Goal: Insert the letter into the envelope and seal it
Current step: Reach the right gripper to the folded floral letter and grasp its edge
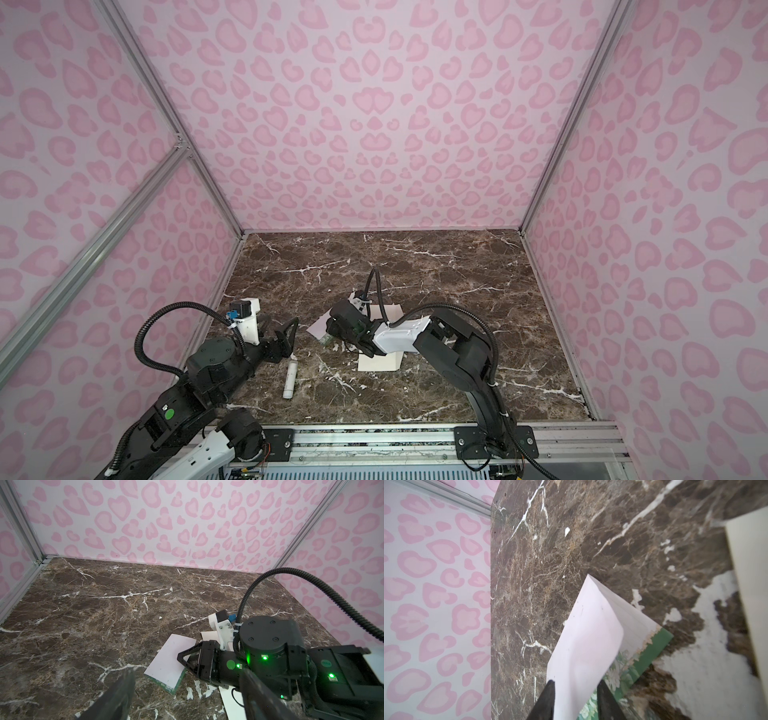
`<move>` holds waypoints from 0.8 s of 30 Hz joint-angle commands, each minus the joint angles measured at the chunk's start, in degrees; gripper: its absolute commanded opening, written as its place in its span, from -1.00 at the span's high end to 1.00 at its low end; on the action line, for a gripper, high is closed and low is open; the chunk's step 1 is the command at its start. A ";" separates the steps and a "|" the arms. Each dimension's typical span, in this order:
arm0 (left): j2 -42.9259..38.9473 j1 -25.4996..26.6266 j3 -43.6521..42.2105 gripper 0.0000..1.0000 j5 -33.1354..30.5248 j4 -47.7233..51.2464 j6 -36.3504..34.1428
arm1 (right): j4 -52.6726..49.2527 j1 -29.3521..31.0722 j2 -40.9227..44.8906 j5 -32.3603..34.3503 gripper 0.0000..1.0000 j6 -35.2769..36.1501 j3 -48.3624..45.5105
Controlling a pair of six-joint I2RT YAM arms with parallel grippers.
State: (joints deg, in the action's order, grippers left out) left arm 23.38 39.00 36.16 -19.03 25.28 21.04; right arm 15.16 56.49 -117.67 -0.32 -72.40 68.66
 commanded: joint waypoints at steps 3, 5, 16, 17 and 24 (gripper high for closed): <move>-0.25 -0.07 -0.12 -0.63 0.12 -0.12 0.41 | 2.90 -0.29 -0.90 0.40 0.37 -0.98 -0.44; -0.26 -0.07 -0.24 -0.63 0.13 -0.14 0.43 | 3.39 -0.36 -1.16 0.32 0.43 -1.13 -0.48; -0.28 -0.07 -0.57 -0.63 0.03 -0.22 0.50 | 4.62 -0.37 -2.04 -1.16 0.78 -1.10 -0.28; -0.26 -0.07 -0.58 -0.64 0.04 -0.32 0.45 | 4.62 -0.37 -2.02 -1.24 0.80 -1.07 -0.30; -0.09 -0.11 -1.03 -0.64 0.13 -0.74 0.65 | 4.15 -0.34 -0.87 -1.29 0.92 0.27 -0.29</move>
State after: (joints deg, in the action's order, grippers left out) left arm 23.14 39.00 35.24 -19.03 25.58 21.23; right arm 18.44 56.12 -119.07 -1.80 -73.43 68.55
